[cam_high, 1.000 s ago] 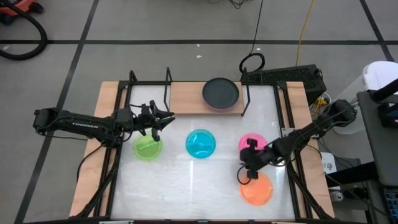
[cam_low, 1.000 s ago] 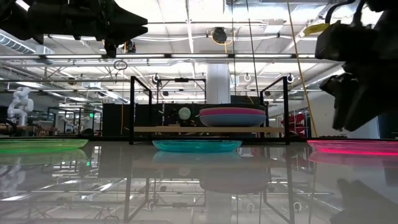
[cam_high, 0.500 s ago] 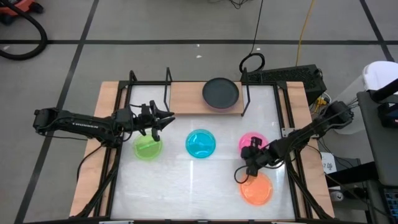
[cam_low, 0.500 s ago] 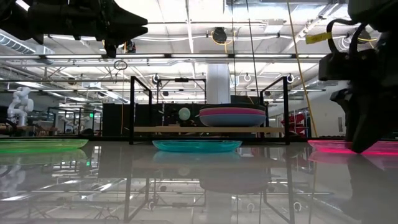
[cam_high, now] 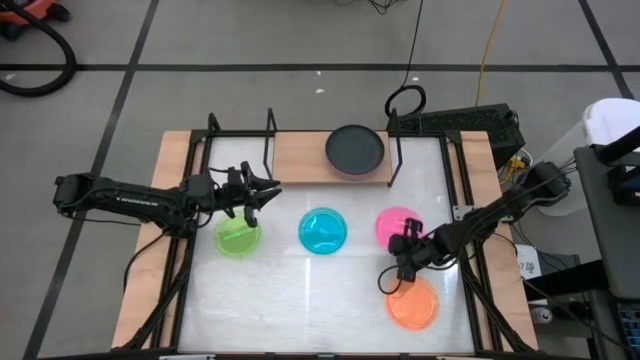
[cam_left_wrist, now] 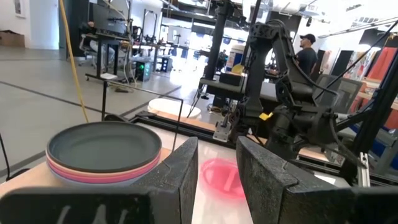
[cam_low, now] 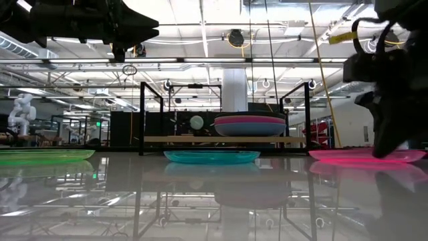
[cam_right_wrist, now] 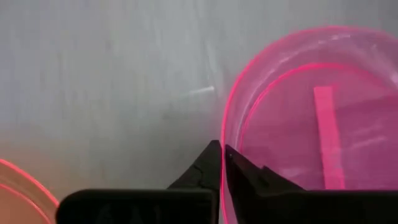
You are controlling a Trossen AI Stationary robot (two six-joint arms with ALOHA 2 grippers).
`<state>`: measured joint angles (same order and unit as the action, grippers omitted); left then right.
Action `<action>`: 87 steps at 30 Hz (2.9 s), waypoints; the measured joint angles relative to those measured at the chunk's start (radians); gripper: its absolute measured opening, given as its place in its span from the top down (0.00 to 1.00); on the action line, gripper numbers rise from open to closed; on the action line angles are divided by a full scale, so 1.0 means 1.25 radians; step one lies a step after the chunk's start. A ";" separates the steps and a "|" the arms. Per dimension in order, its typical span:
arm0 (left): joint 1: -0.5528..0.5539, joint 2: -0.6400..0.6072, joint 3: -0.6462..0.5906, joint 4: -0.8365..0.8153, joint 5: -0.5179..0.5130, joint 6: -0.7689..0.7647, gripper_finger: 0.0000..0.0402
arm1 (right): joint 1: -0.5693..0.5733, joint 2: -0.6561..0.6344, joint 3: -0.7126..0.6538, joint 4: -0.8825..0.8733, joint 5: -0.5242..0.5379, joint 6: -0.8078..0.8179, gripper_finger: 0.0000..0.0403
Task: Place and stack plates onto a shelf
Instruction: Put the small pink plate on the shelf
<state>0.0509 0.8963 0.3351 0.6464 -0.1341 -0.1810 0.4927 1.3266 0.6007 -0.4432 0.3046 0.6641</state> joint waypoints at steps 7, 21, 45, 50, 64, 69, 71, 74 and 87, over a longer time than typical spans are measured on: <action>0.000 0.000 0.000 0.001 0.000 0.001 0.71 | -0.016 -0.021 0.106 0.009 0.107 -0.158 1.00; 0.000 -0.007 0.000 0.011 -0.020 0.007 0.71 | -0.273 -0.003 0.277 0.356 0.120 -0.732 1.00; 0.016 -0.167 0.001 -0.102 -0.027 0.108 0.71 | -0.572 0.415 0.525 0.499 -0.181 -0.933 1.00; 0.016 -0.167 0.001 -0.096 -0.028 0.118 0.71 | -0.590 0.481 0.525 0.589 -0.230 -0.933 1.00; 0.020 -0.167 0.001 -0.096 -0.050 0.143 0.71 | -0.653 0.534 0.525 0.630 -0.254 -0.895 1.00; 0.028 -0.167 0.001 -0.098 -0.050 0.140 0.71 | -0.665 0.534 0.525 0.637 -0.269 -0.882 1.00; 0.028 -0.167 0.001 -0.102 -0.050 0.138 0.71 | -0.666 0.534 0.525 0.633 -0.269 -0.876 1.00; 0.028 -0.167 0.001 -0.102 -0.050 0.137 0.71 | -0.667 0.534 0.520 0.633 -0.269 -0.873 1.00; 0.028 -0.167 0.000 -0.115 -0.049 0.136 0.71 | -0.666 0.534 0.510 0.633 -0.269 -0.852 1.00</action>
<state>0.0856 0.6880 0.3355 0.5021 -0.1959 -0.0116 -0.3393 1.9945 1.2388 0.3481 -0.0322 -0.4014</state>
